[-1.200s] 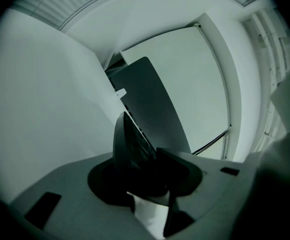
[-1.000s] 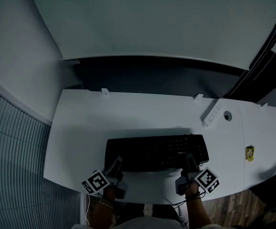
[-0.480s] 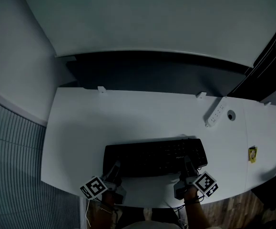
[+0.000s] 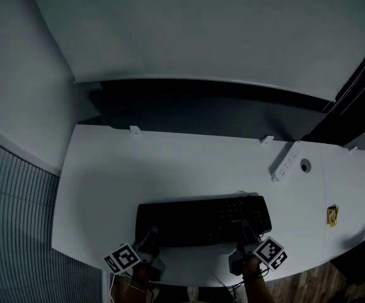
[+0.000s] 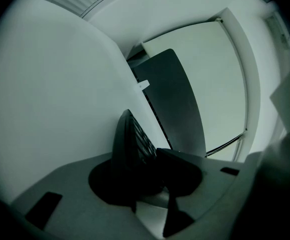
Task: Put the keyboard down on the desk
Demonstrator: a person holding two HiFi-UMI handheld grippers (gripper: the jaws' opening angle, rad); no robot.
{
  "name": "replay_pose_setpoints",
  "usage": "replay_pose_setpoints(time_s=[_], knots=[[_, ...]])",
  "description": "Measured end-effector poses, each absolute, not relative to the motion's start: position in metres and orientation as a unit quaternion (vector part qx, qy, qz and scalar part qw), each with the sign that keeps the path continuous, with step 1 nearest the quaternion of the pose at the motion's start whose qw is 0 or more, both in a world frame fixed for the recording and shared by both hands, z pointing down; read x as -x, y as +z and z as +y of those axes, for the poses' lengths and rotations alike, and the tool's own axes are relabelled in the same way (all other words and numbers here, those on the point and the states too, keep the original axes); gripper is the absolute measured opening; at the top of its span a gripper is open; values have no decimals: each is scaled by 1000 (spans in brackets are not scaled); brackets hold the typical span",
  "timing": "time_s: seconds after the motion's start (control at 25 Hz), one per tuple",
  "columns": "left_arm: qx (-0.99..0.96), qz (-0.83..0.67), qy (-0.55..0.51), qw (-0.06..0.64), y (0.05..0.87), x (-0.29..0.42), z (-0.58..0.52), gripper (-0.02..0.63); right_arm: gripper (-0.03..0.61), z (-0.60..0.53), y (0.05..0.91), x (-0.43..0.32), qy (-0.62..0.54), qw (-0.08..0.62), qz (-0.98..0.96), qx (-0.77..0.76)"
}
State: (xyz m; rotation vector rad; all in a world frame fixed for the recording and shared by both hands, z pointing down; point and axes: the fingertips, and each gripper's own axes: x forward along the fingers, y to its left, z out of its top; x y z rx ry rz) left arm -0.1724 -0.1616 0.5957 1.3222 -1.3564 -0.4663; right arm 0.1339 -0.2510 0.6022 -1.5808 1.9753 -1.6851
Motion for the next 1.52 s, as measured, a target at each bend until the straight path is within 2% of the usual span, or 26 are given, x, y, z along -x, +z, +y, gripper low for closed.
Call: replay_pose_setpoints(time_s=[0.68, 1.52], knots=[[-569, -573, -192, 557, 590, 177, -164, 153, 207, -239, 608, -133, -578, 24, 633, 514], [-570, -582, -196, 546, 579, 183, -169, 144, 218, -205, 611, -134, -638, 6, 609, 471]])
